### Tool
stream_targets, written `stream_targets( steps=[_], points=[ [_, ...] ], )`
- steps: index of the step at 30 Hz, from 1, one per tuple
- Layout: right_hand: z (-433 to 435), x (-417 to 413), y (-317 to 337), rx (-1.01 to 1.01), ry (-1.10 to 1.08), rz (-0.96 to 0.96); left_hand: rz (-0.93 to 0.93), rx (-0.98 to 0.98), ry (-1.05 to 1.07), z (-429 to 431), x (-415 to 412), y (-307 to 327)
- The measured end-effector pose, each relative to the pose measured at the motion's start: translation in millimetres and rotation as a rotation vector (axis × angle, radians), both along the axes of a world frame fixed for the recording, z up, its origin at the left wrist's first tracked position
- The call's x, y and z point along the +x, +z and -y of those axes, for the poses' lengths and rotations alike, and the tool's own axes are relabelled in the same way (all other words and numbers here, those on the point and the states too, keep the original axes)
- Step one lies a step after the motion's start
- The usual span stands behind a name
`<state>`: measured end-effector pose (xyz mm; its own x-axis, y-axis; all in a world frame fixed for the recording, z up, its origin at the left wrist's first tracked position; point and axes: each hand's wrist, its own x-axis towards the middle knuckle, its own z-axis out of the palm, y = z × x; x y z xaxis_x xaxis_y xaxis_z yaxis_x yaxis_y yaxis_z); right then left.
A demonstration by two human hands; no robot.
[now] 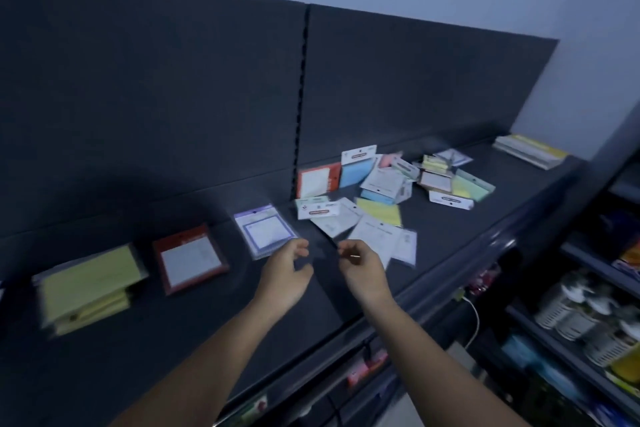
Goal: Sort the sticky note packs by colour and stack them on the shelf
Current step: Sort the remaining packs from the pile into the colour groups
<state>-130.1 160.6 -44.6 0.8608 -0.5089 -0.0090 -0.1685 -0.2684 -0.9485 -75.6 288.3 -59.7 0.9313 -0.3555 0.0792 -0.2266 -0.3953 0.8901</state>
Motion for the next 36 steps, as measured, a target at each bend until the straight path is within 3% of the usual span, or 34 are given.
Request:
stream_targets(
  steps=[12,20,27,36],
  points=[
    [169,-74,10,-0.112,-0.110,-0.004,-0.006,0.109,-0.171,180,-46,6],
    [271,-115,7,-0.096,-0.156,0.058,0.046,0.143,-0.173,280,-78,3],
    [306,-115,-3,-0.076,-0.142,0.053,0.048,0.180,-0.137,317,-83,-3],
    [331,-62,-6,-0.078,-0.145,0.012,0.023,0.168,-0.164,349,-29,-2]
  ],
)
